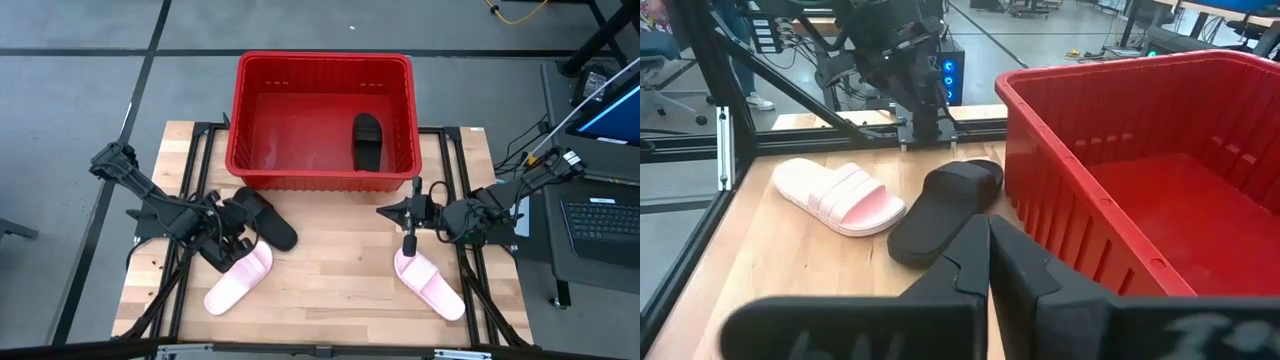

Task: Pick and place slides into bin
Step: Put the black slide into the red bin

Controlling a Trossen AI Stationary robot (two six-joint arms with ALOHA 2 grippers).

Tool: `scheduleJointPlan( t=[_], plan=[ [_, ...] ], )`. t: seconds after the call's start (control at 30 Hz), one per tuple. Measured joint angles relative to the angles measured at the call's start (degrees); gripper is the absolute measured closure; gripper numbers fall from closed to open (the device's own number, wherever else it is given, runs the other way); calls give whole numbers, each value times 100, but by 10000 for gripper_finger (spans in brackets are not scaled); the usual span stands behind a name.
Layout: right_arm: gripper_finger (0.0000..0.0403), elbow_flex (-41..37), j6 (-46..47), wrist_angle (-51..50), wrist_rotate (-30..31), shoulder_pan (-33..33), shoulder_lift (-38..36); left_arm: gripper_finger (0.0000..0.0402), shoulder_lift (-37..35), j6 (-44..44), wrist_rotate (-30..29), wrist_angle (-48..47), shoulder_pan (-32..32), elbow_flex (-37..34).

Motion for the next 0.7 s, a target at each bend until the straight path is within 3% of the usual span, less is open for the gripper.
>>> scheduleJointPlan(
  t=[0.47, 0.7],
  plan=[
    [378, 0, 7, -28, 0, 0, 4, 245, 418, 645, -174, 150, 0, 0],
    [378, 0, -8, -32, -8, 2, 10, 242, 1123, -148, -170, 148, 0, 0]
  ],
)
